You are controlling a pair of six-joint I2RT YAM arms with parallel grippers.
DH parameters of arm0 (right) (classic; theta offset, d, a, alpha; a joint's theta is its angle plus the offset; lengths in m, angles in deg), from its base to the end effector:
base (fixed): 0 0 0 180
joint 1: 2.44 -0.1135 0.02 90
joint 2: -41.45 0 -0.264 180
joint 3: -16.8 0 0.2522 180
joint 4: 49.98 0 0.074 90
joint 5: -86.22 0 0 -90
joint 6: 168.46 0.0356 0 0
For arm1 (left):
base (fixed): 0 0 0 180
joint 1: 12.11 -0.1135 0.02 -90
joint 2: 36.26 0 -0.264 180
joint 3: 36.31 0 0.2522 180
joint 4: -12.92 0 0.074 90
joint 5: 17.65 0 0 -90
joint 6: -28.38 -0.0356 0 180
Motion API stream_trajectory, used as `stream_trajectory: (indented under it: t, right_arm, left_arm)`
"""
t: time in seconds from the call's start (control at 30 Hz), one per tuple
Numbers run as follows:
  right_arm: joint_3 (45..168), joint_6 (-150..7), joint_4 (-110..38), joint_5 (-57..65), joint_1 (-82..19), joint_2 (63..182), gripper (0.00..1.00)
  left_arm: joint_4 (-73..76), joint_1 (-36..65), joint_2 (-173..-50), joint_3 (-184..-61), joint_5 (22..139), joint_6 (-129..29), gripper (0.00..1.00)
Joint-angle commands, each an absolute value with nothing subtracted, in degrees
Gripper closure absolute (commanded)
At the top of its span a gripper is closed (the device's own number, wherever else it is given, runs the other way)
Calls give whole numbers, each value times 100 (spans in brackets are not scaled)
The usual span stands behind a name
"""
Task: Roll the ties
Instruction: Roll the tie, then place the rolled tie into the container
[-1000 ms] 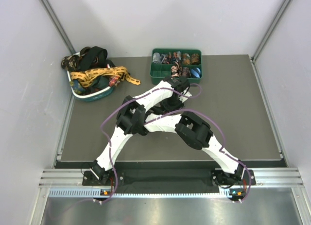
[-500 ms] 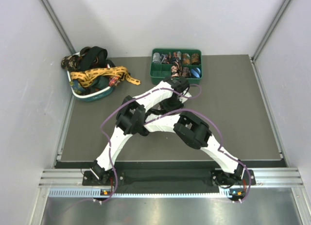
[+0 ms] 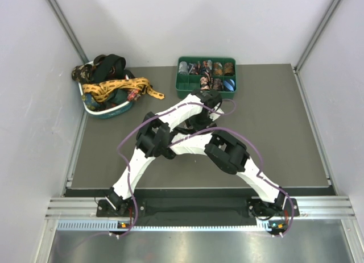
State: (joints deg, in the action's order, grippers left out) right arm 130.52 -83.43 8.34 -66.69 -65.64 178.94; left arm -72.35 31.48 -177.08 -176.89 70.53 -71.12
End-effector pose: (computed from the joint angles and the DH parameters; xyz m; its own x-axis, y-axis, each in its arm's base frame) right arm 0.2347 0.3944 0.1009 -0.4145 -0.9080 -0.0607 -0.3886 0.2369 -0.8904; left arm 0.3524 -0.3339 0.1700 -0.5987 0.7977 -0.0720 0.7971 0.6022 0.0441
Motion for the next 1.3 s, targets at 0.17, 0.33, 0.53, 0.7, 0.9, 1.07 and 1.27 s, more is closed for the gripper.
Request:
stream_trajectory:
  t: [0.17,0.33,0.53,0.7,0.9,1.07,1.27]
  right_arm:
    - [12549,-8434,448,-5581,-6370,17715,80]
    - [12206,-8496,53,-4984,-6414,17136,80]
    - [11731,-8628,-440,-4132,-6414,16441,80]
    - [11485,-8672,-624,-3272,-6414,16125,80]
    - [10774,-8461,-1116,-2481,-6318,15406,81]
    - [9940,-8101,-1819,-1742,-5950,14509,82]
    - [9324,-7521,-2347,-143,-5053,13296,82]
  left_arm:
    - [-6598,3104,-17303,-18050,7112,-7314,11]
    - [-5649,2981,-16680,-17778,7165,-6920,11]
    - [-4638,2551,-15635,-16962,7209,-6304,10]
    - [-4076,2199,-14861,-16381,7209,-5479,1]
    - [-3680,1751,-14140,-15590,7209,-4941,1]
    - [-3512,1479,-13726,-15009,7164,-4686,1]
    - [-3319,1303,-13383,-14464,7147,-4449,1]
